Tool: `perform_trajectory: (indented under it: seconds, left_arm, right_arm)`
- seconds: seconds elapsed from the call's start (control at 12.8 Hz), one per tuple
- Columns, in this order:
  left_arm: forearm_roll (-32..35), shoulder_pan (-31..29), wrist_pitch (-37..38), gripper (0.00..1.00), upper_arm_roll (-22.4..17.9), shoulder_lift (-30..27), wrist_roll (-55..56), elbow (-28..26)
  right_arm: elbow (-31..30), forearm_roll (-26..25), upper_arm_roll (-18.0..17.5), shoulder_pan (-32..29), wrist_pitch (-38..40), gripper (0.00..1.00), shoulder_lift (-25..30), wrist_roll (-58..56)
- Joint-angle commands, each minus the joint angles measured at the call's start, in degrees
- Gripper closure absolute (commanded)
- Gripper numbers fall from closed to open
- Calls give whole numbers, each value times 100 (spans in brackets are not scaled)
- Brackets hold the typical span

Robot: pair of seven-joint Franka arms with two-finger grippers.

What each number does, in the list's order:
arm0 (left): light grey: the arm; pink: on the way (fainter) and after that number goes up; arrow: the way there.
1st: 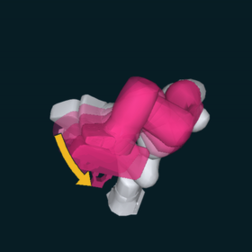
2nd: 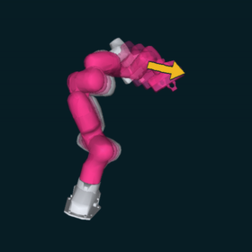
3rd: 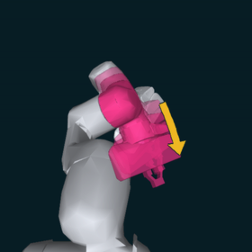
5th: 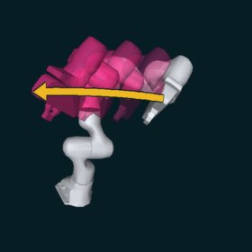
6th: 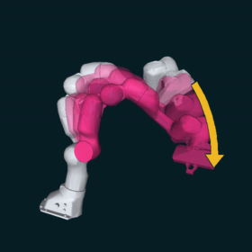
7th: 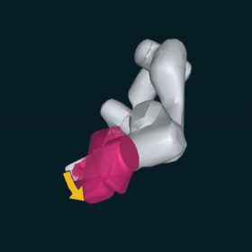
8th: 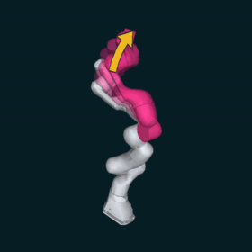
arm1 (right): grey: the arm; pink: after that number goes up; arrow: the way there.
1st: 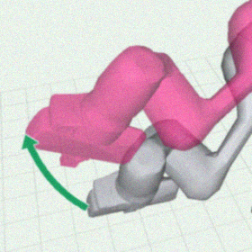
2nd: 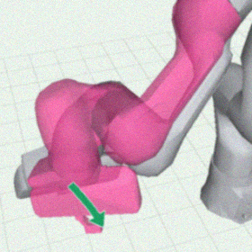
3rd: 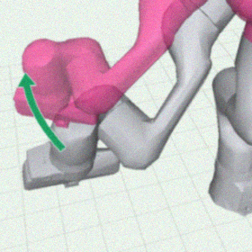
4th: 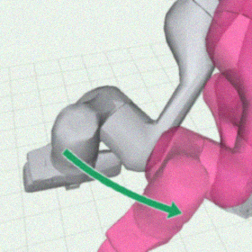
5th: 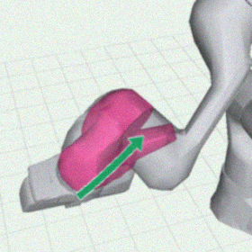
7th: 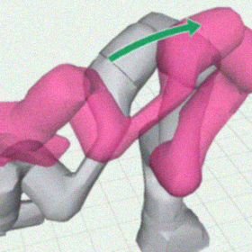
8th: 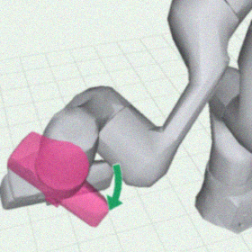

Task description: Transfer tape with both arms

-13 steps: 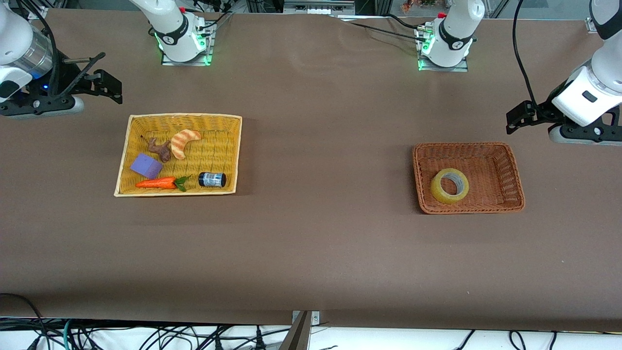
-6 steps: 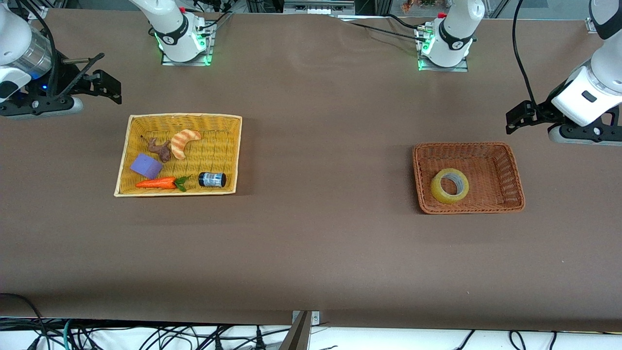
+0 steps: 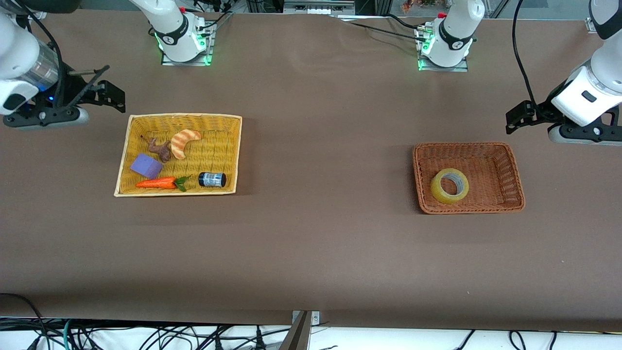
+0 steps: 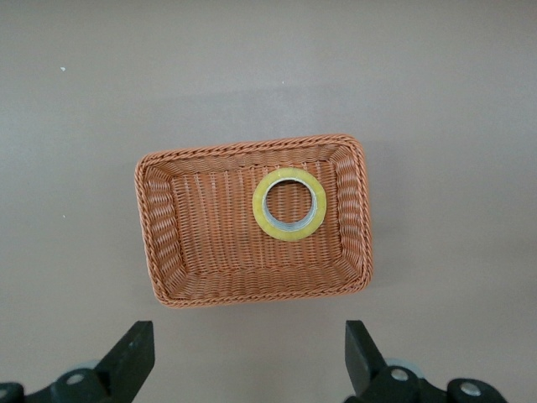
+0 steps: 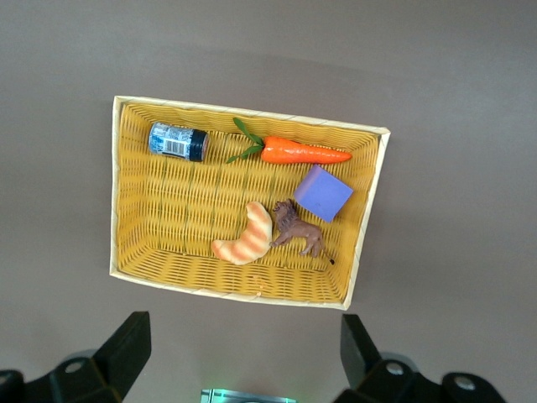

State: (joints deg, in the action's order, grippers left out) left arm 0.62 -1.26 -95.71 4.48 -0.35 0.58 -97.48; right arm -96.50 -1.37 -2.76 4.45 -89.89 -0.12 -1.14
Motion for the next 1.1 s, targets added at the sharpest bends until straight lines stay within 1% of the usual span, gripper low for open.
perform_trajectory:
  seconds: [0.0, 0.16, 1.02]
  left_arm:
    - [-123, 29, 53, 0, -35, -44, -6, 1]
    - [-123, 29, 53, 0, -35, -44, -6, 1]
    - [-123, 29, 53, 0, -35, -44, -6, 1]
  right_arm:
    - [8, 23, -49, -59, -98, 0, -67, -106]
    - [8, 49, -75, -23, -152, 0, -137, -80]
    - [175, 75, -40, -41, -37, 0, -84, -115]
